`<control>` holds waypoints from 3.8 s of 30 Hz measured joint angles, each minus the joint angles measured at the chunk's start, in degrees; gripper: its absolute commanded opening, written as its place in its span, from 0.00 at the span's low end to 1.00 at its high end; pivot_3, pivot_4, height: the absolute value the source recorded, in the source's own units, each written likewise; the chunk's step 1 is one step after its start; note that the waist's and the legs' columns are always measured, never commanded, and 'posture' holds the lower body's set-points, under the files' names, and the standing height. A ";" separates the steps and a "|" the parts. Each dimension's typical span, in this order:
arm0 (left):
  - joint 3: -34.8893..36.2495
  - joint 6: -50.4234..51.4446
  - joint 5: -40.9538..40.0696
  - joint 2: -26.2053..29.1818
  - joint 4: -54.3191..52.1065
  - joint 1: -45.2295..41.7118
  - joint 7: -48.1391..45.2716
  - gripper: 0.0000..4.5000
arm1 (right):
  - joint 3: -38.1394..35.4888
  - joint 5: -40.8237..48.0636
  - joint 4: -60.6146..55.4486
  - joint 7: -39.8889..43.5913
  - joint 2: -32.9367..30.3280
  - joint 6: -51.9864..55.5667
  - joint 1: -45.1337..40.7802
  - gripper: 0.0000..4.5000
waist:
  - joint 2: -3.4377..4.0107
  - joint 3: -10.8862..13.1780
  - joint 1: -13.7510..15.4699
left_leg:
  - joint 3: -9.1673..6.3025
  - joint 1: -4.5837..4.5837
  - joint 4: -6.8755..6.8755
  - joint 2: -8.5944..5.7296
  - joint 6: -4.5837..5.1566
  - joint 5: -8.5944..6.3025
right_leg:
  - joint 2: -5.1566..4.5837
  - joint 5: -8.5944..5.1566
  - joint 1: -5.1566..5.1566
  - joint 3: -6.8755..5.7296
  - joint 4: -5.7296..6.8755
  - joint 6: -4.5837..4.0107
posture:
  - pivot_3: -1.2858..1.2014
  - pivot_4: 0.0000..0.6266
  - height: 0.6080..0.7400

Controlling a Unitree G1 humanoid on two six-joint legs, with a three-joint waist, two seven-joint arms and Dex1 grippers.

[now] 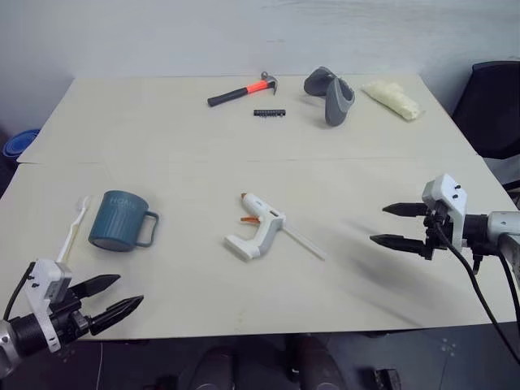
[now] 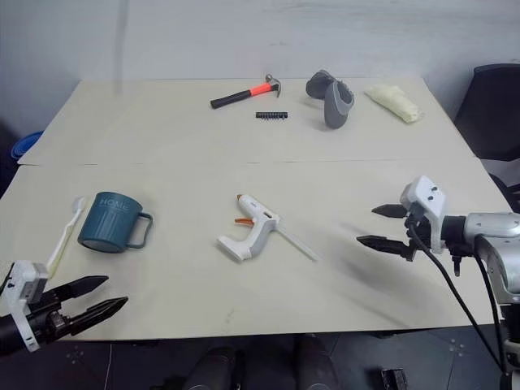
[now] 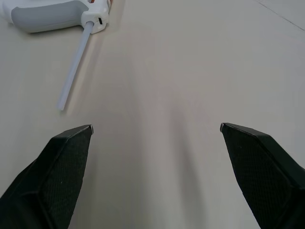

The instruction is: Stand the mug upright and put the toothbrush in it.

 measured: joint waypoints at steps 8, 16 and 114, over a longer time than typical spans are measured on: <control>-0.12 3.91 -4.37 5.13 -5.60 -1.46 -2.38 1.00 | -0.21 2.04 -2.26 0.04 -0.02 2.67 0.13 0.99 | 0.00 0.00 0.07 | -0.01 0.00 0.01 0.01 -0.01 -0.01 | -0.02 0.00 0.00 0.00 0.02 -0.01 | 0.52 0.24 1.00; -5.24 9.07 -13.95 17.20 -10.43 -21.68 -3.57 1.00 | -0.69 6.71 -16.46 1.90 -0.73 3.96 2.19 0.99 | 0.19 0.12 0.01 | 0.01 -0.01 -0.01 -0.06 0.00 -0.01 | 0.08 0.02 0.00 0.02 0.07 0.04 | 0.52 0.24 1.00; -44.81 -1.29 1.22 -4.33 3.14 -58.77 -7.97 1.00 | 4.44 -24.43 31.70 -4.67 -4.66 -25.80 -6.62 0.88 | 0.12 0.42 -0.30 | 0.90 0.33 0.17 0.35 -0.46 0.05 | 1.21 0.53 0.02 0.63 0.34 0.71 | 0.52 0.24 1.00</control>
